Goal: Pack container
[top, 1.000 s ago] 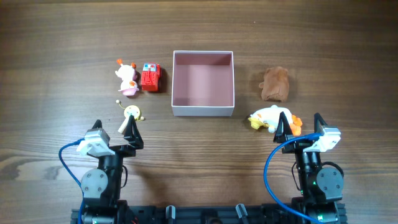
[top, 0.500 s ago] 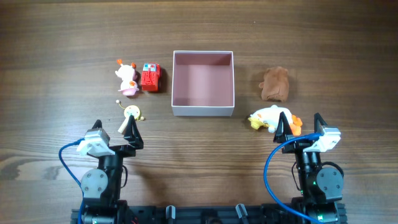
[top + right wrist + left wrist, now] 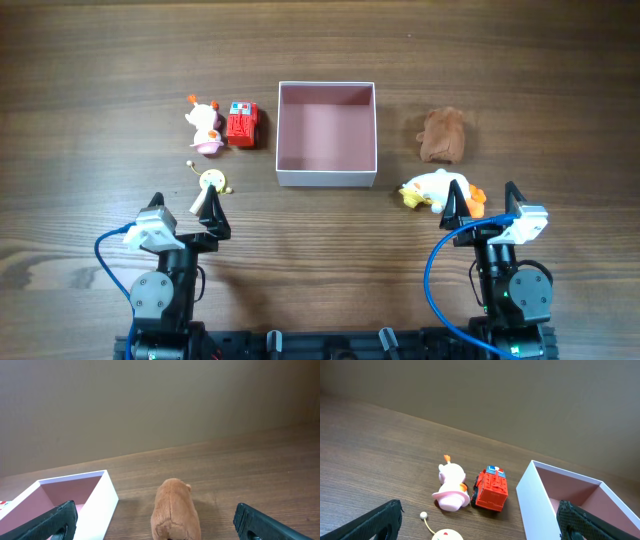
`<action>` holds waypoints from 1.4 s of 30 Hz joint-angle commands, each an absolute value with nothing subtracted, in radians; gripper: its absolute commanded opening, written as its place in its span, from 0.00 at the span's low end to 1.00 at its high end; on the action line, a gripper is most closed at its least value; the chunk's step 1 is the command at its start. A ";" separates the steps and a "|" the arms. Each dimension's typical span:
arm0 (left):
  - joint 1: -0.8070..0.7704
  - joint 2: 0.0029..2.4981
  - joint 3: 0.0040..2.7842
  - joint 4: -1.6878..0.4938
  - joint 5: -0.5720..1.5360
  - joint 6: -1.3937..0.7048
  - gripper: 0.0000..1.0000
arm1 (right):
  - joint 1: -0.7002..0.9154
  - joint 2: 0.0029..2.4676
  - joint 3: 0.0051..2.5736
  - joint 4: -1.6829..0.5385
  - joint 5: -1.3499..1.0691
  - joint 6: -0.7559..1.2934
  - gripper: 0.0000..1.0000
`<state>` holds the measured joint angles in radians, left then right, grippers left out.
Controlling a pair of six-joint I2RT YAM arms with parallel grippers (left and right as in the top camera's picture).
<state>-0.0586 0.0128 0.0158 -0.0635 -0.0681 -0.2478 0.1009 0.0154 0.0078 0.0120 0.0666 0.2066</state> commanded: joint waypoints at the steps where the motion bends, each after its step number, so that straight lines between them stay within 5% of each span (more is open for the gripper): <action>1: -0.052 0.005 0.006 -0.064 -0.049 -0.231 1.00 | 0.097 0.007 0.005 0.014 0.047 0.194 1.00; 42: -0.052 0.005 0.006 -0.064 -0.049 -0.231 1.00 | 0.097 0.007 0.005 0.002 -0.056 0.208 0.99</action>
